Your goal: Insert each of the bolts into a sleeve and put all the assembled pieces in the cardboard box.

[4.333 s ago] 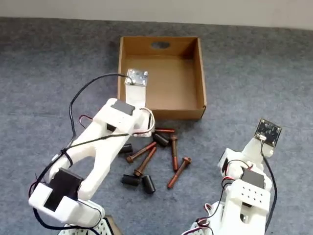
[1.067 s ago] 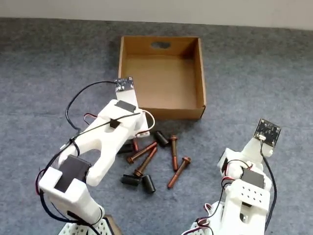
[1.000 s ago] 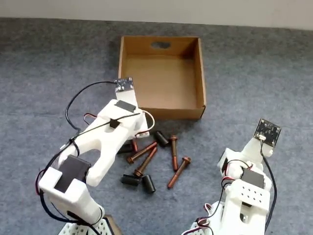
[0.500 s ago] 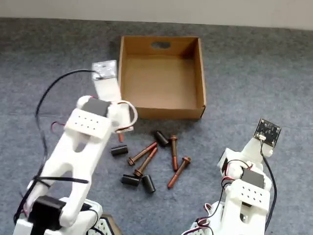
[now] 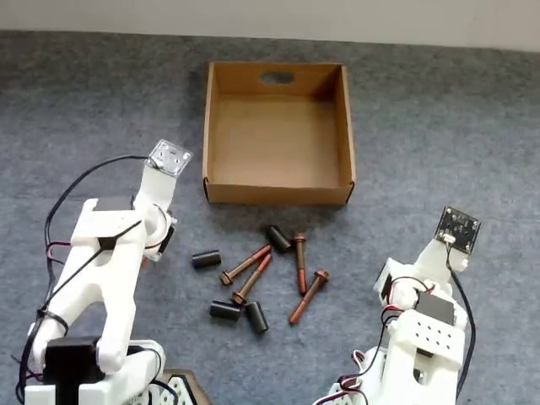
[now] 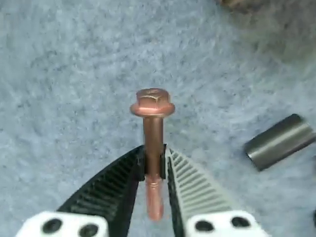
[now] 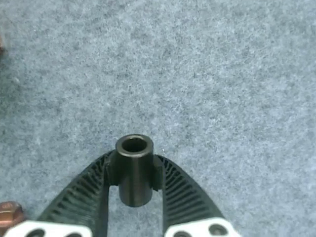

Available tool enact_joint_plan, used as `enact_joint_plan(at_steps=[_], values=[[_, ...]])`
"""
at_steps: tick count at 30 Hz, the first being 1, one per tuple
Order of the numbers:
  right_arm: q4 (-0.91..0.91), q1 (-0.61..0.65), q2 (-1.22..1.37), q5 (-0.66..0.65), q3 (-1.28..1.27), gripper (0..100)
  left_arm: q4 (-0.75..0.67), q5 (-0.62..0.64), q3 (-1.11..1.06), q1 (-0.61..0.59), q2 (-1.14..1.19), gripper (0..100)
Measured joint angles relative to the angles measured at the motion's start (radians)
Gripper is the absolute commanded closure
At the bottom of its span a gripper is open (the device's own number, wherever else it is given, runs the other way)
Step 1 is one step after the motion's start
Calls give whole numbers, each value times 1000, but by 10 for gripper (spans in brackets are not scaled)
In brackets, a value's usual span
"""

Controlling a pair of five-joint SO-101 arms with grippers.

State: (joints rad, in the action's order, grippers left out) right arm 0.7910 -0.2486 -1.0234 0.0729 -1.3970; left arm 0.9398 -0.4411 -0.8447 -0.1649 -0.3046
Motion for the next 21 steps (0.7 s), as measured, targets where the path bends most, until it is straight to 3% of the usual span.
enact_joint_plan(at_steps=[3, 21], values=[[-11, 0, 0, 0, 0, 992, -12, -14, -3, 0, 2, 766], [-12, -2, 0, 0, 0, 992, -175, -11, -32, -11, 69, 766]])
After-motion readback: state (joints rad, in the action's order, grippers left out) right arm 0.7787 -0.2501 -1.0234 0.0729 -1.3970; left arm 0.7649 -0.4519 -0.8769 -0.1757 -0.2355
